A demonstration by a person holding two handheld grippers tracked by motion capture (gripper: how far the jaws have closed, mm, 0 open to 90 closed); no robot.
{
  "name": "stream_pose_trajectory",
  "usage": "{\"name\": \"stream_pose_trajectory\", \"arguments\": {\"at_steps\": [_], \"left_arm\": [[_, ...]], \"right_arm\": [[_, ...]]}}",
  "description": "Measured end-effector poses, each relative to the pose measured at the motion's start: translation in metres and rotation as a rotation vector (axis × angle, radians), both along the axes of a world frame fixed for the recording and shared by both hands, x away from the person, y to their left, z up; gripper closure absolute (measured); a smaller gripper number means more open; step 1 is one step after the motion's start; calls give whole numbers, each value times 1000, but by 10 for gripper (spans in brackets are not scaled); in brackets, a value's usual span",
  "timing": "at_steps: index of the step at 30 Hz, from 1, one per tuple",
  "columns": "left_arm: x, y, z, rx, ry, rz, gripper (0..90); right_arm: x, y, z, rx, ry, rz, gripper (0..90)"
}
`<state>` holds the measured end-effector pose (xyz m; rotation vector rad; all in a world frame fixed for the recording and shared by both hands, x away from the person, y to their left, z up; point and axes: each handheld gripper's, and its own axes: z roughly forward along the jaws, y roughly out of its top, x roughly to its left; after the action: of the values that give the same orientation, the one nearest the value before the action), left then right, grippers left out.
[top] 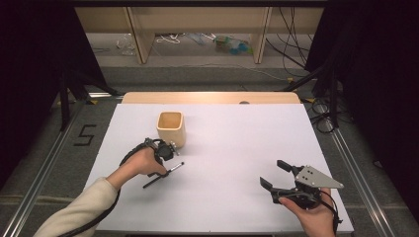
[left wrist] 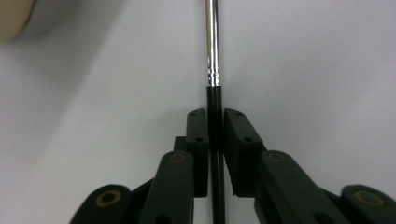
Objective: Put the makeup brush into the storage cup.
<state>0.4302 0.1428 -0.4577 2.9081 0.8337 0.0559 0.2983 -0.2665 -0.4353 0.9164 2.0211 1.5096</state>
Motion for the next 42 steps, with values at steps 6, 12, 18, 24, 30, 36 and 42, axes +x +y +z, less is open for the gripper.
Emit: {"name": "stream_pose_trajectory", "arguments": {"at_steps": [6,12,18,24,30,36,42], "left_arm": [[0,-2,0,10,-4,-3,834],[0,-2,0,9,0,-10,836],[1,-3,0,16,3,-16,838],[0,-2,1,-3,14,-19,838],[-4,-1,3,-44,-14,-22,838],[-10,3,14,-120,-69,0,838],[-17,11,20,-210,-117,21,838]], "right_arm": [[0,0,0,0,2,1,191],[1,0,-1,9,-1,2,191],[1,0,-1,9,0,2,191],[0,0,0,7,6,0,191],[1,0,-1,9,-1,1,191],[0,1,-1,8,2,-1,191],[1,1,-1,8,0,0,191]]}}
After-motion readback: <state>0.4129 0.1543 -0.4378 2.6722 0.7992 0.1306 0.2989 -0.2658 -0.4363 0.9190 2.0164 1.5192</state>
